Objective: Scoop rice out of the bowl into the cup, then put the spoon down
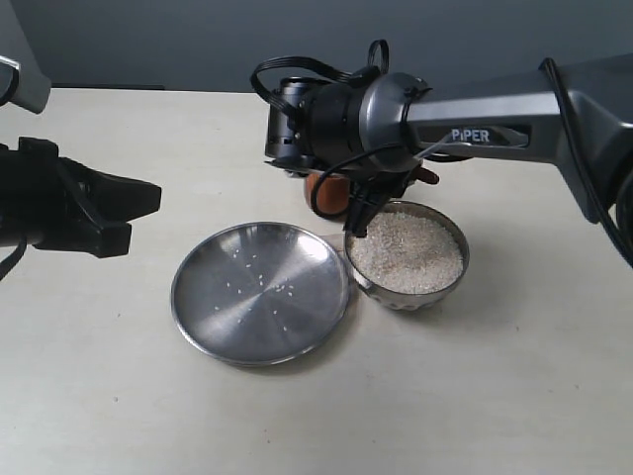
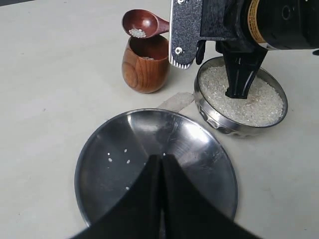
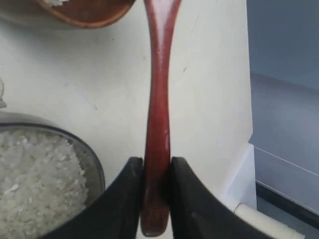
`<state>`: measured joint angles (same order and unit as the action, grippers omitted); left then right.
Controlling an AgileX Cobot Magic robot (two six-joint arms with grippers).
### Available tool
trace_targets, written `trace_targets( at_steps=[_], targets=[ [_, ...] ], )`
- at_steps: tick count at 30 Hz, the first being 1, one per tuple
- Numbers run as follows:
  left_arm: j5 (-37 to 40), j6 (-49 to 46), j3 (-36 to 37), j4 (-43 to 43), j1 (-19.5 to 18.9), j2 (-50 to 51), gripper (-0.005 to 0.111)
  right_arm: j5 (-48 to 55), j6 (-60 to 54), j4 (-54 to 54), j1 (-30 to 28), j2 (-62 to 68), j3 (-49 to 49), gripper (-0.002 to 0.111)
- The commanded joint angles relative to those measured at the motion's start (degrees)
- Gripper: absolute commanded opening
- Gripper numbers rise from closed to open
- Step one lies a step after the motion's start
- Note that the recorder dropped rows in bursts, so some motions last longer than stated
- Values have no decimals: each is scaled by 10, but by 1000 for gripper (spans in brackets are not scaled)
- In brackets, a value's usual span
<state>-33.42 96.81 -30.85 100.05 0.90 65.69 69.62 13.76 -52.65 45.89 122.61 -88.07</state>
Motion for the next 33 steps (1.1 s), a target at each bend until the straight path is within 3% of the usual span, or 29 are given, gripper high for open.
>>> trace_targets(
  at_steps=[1,14,18,33],
  targets=[
    [4,0,-5,-1,4,2,0,3,4,11,-2,-1,-1,-1],
    [4,0,-5,-1,4,2,0,3,4,40,-9,-12,7,-1],
    [4,0,-5,-1,4,2,0,3,12,6,-16,-40,53,-1],
    [6,0,-5,-1,4,2,0,3,39,-49,-12,-38,61,-1]
  ],
)
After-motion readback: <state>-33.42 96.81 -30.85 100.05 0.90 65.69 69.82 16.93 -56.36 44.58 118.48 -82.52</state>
